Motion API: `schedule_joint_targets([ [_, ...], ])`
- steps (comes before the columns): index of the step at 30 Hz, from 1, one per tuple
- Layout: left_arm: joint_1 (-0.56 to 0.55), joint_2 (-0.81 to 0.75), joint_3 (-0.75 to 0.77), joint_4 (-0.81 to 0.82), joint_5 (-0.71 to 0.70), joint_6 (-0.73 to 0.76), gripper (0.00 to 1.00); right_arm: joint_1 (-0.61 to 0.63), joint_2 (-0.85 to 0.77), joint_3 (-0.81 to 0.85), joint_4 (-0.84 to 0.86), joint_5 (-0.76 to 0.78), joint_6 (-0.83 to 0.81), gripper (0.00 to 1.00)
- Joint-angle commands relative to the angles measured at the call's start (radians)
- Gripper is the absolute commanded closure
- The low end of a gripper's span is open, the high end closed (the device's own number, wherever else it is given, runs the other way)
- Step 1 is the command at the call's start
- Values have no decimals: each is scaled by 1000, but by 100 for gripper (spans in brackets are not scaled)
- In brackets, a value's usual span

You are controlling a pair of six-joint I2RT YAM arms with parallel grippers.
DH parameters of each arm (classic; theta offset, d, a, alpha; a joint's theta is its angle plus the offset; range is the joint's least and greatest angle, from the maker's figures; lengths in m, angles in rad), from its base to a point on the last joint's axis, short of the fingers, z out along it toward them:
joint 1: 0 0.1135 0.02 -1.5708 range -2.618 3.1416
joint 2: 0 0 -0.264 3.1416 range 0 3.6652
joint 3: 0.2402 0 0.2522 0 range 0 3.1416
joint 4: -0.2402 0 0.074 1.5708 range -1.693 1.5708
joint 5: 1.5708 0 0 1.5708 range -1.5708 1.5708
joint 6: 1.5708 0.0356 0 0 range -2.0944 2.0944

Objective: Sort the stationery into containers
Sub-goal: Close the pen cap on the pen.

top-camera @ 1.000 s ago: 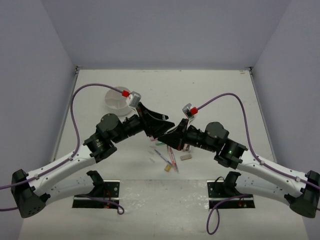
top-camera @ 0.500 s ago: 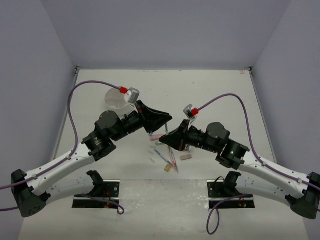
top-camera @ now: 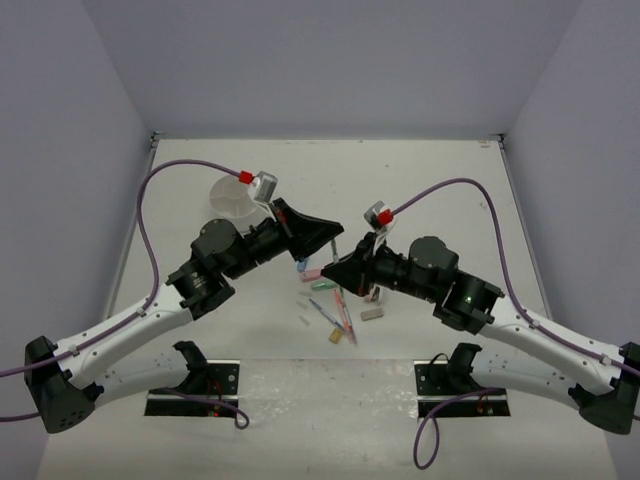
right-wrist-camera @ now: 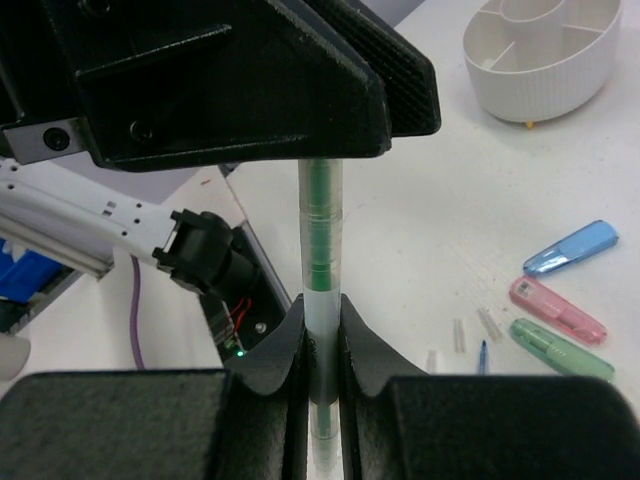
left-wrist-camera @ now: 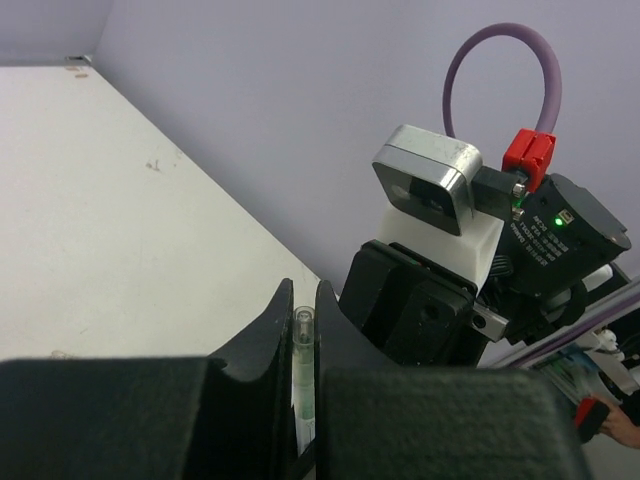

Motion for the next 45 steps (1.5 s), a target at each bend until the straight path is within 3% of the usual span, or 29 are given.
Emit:
schedule_joint_targets([
  [1, -12, 24, 3, -157, 109, 10, 100, -44, 65, 158, 109, 131, -88, 100],
  [8, -11, 41, -8, -280, 142, 24, 100, -173, 115, 241, 174, 47, -84, 100],
  [17, -92, 39, -45, -304, 92, 28, 100, -209, 246, 445, 127, -5, -94, 100],
  [20, -95, -33, 17, -469, -155, 68, 100, -209, 236, 360, 184, -41, -91, 100],
  [24, -93, -87, 107, -556, -324, 149, 100, -208, 178, 178, 246, -127, -147, 100],
  [27, -93, -66, 202, -609, -399, 204, 100, -208, 131, 79, 288, -111, -171, 100],
  [30, -95, -14, 259, -626, -476, 232, 100, -209, 122, 61, 279, -88, -179, 59],
  [31, -93, -5, 260, -614, -498, 236, 100, -208, 123, 67, 262, -86, -181, 32],
  [32, -89, 9, 259, -595, -535, 237, 100, -208, 123, 74, 240, -81, -182, 12],
  [33, -81, 25, 261, -576, -565, 236, 100, -208, 123, 79, 219, -70, -181, 1],
  [36, -55, 94, 308, -556, -636, 234, 100, -208, 111, 54, 159, 15, -170, 1],
  [39, -52, 190, 385, -591, -824, 243, 100, -208, 68, -5, 113, 98, -156, 1],
  [42, -22, 296, 550, -721, -1212, 203, 100, -208, -47, -81, 47, 166, -119, 1],
  [45, 64, 401, 655, -788, -1419, 206, 100, -208, -144, -159, 41, 189, -102, 1],
])
